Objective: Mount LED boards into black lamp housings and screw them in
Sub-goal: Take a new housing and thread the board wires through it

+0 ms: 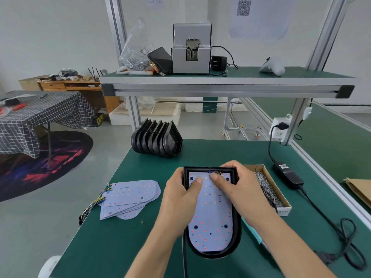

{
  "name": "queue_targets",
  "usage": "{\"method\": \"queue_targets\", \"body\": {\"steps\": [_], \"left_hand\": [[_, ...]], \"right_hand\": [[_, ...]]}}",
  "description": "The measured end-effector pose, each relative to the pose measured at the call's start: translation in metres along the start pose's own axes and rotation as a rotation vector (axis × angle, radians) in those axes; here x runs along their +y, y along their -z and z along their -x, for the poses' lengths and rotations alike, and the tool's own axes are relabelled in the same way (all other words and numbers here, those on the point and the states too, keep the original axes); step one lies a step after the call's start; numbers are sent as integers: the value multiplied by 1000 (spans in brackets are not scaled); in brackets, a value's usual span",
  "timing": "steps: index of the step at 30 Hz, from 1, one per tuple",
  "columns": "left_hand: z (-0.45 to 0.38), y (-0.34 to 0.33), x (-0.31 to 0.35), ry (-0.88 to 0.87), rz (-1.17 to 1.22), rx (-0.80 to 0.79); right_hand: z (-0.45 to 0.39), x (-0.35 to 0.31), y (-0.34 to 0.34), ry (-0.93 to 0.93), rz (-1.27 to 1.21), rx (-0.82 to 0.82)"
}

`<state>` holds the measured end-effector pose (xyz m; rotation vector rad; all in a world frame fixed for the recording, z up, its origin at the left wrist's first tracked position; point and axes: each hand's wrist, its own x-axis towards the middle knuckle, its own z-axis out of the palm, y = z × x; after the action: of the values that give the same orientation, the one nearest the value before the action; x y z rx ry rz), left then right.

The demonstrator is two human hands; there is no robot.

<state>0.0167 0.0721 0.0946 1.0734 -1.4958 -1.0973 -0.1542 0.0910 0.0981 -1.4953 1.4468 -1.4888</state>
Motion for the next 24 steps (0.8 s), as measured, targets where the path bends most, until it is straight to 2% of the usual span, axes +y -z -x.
{"method": "queue_targets", "body": {"steps": [5, 8, 11, 14, 17, 20, 24], "left_hand": [[-2, 1, 9, 98, 180, -56], [-4, 3, 10, 84, 224, -90], [-6, 7, 7, 197, 404, -200], [-8, 10, 4, 265, 457, -200], [-5, 11, -2, 220, 379, -241], [-4, 14, -9, 74, 211, -266], [0, 10, -9, -43, -20, -193]], "right_hand": [[-4, -7, 3, 5, -21, 30], [-5, -7, 6, -27, -55, 31], [-7, -8, 9, -95, -125, 57], [-7, -11, 12, -153, -193, 79], [-5, -16, 15, -171, -238, 80], [-3, -16, 18, -197, -278, 48], [-3, -15, 23, -273, -400, 10]]}}
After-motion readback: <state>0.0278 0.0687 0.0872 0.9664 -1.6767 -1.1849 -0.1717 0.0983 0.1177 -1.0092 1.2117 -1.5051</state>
